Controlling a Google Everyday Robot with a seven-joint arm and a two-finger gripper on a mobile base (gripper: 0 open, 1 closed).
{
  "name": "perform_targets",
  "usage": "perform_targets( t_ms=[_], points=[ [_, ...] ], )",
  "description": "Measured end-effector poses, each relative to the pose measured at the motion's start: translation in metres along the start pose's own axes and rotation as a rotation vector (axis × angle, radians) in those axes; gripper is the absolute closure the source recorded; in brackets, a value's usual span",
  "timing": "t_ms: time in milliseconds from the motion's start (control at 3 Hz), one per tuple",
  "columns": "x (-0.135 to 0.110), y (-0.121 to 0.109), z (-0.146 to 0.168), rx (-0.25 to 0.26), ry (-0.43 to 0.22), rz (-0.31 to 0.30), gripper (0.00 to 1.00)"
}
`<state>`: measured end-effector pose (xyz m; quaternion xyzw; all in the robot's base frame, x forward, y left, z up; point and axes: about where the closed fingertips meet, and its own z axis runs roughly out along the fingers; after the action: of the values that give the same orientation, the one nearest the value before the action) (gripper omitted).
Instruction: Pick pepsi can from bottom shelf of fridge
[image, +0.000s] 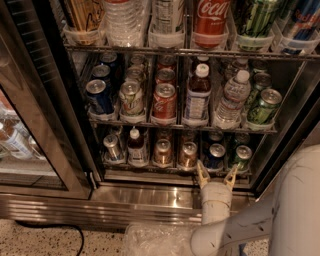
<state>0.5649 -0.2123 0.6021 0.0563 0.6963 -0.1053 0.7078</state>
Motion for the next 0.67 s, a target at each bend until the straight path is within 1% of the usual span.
perform_targets(
  t_ms=[667],
  points=[
    [0.0021, -0.0002, 0.0007, 0.004, 0.002, 0.002, 0.22]
  ],
)
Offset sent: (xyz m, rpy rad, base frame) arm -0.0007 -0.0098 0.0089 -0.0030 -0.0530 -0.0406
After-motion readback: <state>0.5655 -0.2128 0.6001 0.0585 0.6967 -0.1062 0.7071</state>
